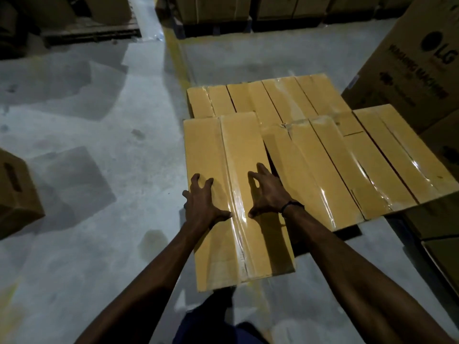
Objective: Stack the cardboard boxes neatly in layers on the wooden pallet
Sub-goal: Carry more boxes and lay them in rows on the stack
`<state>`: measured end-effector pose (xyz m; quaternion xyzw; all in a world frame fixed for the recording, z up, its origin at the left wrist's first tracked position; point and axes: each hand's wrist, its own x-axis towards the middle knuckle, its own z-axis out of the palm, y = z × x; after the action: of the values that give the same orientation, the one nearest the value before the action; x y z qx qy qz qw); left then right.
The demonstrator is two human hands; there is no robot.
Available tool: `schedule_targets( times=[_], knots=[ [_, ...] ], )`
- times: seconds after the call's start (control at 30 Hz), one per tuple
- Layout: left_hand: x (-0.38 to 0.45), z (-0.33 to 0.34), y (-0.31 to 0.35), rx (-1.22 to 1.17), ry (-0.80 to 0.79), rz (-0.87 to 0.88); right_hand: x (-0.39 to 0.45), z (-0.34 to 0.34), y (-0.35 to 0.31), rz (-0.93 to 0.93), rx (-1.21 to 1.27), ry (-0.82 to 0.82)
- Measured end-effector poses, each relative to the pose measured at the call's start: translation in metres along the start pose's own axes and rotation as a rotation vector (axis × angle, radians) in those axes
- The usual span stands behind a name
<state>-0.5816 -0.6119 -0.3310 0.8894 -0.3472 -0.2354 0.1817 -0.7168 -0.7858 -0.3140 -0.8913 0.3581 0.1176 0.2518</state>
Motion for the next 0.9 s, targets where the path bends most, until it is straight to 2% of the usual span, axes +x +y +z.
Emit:
schedule_targets(
  times=[0.53,0.9],
  knots=[
    [0.114,0.109,0.000,0.012,-0.052,-0.125,0.134,0.053,0.093,-0.023,0.016,-0.141],
    [0.132,0.143,0.002,-0.022,-0.062,-0.175,0.156,0.078,0.128,-0.056,0.029,-0.185]
  ],
)
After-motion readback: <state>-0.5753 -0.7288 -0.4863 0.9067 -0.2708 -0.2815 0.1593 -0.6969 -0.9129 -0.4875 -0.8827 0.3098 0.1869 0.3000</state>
